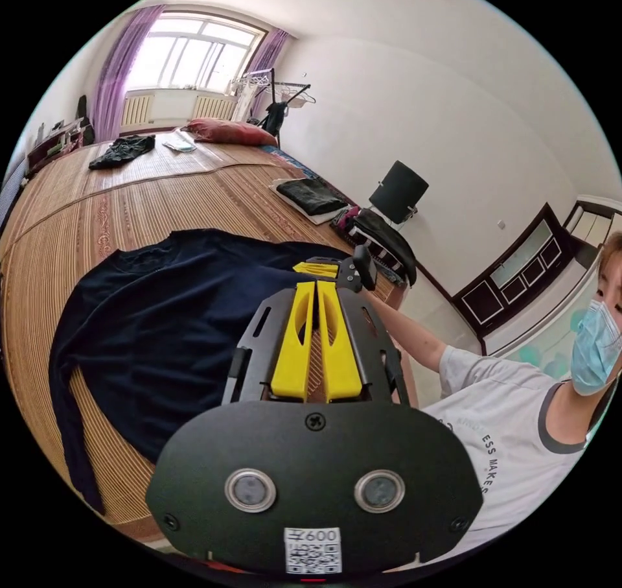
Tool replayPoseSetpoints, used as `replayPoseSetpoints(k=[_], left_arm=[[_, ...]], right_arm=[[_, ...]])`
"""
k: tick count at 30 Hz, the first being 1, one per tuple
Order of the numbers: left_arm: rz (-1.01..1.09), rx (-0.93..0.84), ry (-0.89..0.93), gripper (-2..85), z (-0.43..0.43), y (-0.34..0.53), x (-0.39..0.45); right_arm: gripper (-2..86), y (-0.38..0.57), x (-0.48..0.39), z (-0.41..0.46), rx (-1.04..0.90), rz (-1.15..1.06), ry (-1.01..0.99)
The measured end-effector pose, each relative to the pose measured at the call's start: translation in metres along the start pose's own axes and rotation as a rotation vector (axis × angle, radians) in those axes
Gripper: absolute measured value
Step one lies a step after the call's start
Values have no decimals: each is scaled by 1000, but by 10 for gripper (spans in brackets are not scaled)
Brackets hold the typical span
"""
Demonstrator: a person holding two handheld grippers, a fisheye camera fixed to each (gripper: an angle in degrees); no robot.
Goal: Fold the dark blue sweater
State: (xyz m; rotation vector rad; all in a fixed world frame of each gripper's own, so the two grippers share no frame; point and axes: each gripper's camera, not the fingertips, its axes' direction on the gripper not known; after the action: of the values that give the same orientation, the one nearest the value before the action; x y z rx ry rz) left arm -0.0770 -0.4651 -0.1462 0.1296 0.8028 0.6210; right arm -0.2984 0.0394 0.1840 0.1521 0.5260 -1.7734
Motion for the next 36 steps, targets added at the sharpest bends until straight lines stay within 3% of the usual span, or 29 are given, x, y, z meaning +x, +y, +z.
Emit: replayPoseSetpoints(k=[4, 8, 10, 12, 14, 18, 20, 24, 32, 36], left_arm=[[-48, -109, 184, 7, 59, 16, -9], [-97, -286, 308, 6, 135, 45, -14], [-134, -275, 342, 6, 148, 57, -23], [-146, -225, 359, 6, 138, 59, -30], [-170, -146, 369, 6, 120, 58, -38], [-179, -46, 377, 6, 91, 56, -46], [-166, -57, 376, 6, 93, 56, -43], [-146, -65, 372, 6, 101, 60, -36], [-156, -43, 400, 6, 106, 67, -34], [-133, -142, 315, 6, 128, 84, -20]], right_arm=[[-8, -2, 26, 40, -182, 70, 63], [-8, 12, 62, 47, -162, 185, -43], [-7, 26, 73, 37, -94, 269, -84], [-5, 48, 84, 18, 53, 396, -217], [4, 82, 105, 16, 177, 648, -526], [86, 113, 121, 69, 149, 969, -885], [112, 117, 127, 103, 69, 1048, -898], [101, 125, 139, 131, 105, 1165, -941], [11, 139, 152, 174, 82, 1225, -946], [-5, 148, 161, 181, 87, 1240, -948]])
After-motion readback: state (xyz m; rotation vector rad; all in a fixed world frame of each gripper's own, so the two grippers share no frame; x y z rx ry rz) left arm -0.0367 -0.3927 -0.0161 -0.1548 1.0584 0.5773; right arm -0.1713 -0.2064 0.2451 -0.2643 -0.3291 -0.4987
